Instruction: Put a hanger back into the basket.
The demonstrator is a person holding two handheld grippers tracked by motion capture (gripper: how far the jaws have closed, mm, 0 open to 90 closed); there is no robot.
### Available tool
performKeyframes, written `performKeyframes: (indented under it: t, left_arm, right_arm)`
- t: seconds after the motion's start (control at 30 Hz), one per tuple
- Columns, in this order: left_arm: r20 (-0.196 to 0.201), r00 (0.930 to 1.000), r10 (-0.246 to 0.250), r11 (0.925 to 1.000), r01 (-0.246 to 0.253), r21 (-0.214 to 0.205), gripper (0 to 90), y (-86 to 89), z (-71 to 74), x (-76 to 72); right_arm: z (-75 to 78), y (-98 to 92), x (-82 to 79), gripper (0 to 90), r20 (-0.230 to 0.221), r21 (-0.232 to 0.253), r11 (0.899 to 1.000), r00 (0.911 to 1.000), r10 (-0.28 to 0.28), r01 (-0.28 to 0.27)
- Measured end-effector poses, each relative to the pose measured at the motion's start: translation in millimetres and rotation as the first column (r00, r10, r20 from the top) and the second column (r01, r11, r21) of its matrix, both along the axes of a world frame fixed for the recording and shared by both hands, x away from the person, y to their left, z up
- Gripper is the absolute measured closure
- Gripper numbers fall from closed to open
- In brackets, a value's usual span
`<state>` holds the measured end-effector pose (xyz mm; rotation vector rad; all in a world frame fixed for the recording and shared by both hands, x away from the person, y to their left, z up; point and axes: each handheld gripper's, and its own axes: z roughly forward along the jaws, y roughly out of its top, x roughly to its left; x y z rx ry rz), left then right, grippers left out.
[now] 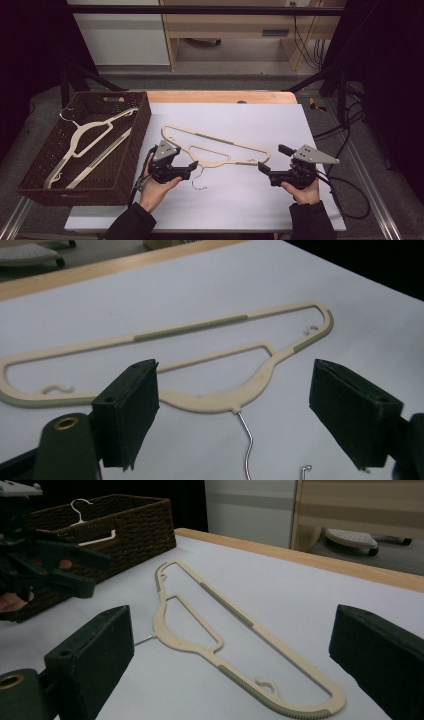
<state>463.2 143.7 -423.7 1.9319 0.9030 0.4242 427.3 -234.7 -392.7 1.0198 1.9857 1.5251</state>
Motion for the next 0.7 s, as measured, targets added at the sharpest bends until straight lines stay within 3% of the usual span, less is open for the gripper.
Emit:
performKeyframes:
  t: [0.43,0.7]
  left_arm:
    - [-0.089,0.9958,0.023,0.9942,-0.013,0.107,34.3,-27.8,-34.0,9.4]
    - [-0.132,0.9904,0.040,0.9911,-0.023,0.131,50.1,-35.5,-48.1,11.8]
  right_arm:
    - [-1.4,2.0,1.0,4.8,-0.005,-0.001,1.000,1.0000,0.002,-0.002]
    - [-3.0,4.3,1.5,4.9,-0.015,-0.010,1.000,0.9999,-0.001,0.001]
